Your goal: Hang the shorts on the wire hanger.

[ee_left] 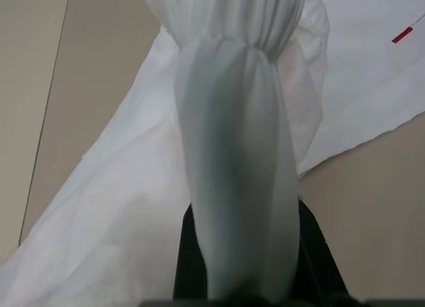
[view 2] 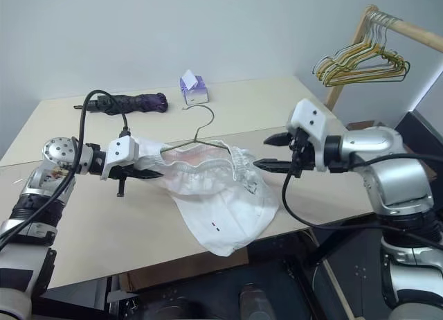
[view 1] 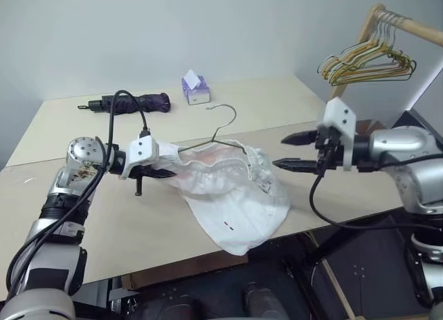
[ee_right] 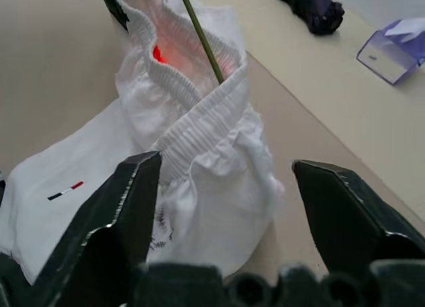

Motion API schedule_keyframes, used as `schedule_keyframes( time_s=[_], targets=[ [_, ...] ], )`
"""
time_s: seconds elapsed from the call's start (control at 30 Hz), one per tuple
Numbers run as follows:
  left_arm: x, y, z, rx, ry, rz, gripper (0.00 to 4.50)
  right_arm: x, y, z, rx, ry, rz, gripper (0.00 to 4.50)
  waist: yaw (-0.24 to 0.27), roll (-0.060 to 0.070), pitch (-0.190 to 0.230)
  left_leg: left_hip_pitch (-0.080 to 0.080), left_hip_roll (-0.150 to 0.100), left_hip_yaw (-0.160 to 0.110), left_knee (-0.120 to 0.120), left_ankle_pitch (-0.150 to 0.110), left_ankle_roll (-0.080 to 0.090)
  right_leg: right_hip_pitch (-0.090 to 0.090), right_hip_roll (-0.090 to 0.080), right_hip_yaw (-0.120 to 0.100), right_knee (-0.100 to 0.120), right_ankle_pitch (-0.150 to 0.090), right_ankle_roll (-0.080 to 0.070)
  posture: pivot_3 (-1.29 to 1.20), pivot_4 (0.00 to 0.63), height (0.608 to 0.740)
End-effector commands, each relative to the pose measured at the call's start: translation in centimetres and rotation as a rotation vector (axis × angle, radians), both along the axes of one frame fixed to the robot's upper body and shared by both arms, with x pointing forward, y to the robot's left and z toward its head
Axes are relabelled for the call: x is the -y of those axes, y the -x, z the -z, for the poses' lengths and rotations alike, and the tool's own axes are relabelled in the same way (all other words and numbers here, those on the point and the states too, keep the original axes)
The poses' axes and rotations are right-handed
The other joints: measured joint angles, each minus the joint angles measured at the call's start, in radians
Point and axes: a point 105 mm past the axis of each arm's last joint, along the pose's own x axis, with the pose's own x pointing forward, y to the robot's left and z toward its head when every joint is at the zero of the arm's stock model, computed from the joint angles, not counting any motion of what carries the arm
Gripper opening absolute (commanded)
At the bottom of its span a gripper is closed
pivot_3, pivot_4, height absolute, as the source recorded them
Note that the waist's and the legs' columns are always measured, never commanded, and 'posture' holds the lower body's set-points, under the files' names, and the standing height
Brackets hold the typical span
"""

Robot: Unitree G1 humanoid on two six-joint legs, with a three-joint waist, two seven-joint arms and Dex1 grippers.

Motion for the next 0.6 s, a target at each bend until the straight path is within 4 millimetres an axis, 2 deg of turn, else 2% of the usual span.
schedule_keyframes(
  time_s=[0.03, 0.23, 0.47, 0.57, 0.6],
  targets=[
    [0.7, -0.4, -1.6, 0.053, 0.014, 0.033, 0.0, 0.4, -2.0, 0.1, 0.032, 0.068, -0.012, 4.48, -0.007, 0.0, 0.0, 0.0, 0.0, 0.001, 0.0, 0.0, 0.0, 0.0, 0.0, 0.0, 0.0, 0.0, 0.0, -0.2, 0.0, 0.74],
    [1.6, -0.7, -2.1, 0.062, 0.028, 0.065, 0.0, -1.2, -4.1, 0.6, 0.042, 0.167, -0.103, 4.48, -0.022, 0.0, 0.0, -0.002, -0.001, 0.001, -0.001, 0.0, 0.0, -0.003, 0.0, 0.001, 0.001, 0.0, 0.0, -0.19, 0.0, 0.74],
    [2.2, -0.6, -2.6, 0.073, 0.037, 0.093, 0.0, -3.0, -4.8, 2.5, 0.014, 0.3, -0.212, 4.48, -0.035, 0.0, 0.0, -0.003, -0.001, 0.0, -0.001, 0.0, 0.0, -0.003, -0.001, 0.001, 0.001, 0.0, 0.0, -0.18, 0.0, 0.74],
    [2.3, -0.5, -2.7, 0.074, 0.037, 0.103, 0.0, -3.2, -5.1, 3.5, 0.001, 0.352, -0.226, 3.94, -0.036, 0.0, 0.0, -0.002, -0.001, -0.001, -0.001, 0.0, 0.0, -0.003, -0.001, 0.001, 0.001, 0.0, 0.0, -0.18, 0.0, 0.74],
    [2.3, -0.4, -2.8, 0.075, 0.038, 0.106, 0.0, -3.2, -5.2, 3.6, -0.002, 0.357, -0.231, 3.61, -0.036, 0.0, 0.0, -0.002, -0.001, -0.001, -0.001, 0.0, 0.0, -0.003, -0.001, 0.001, 0.002, 0.0, 0.0, -0.18, 0.0, 0.74]
  ],
)
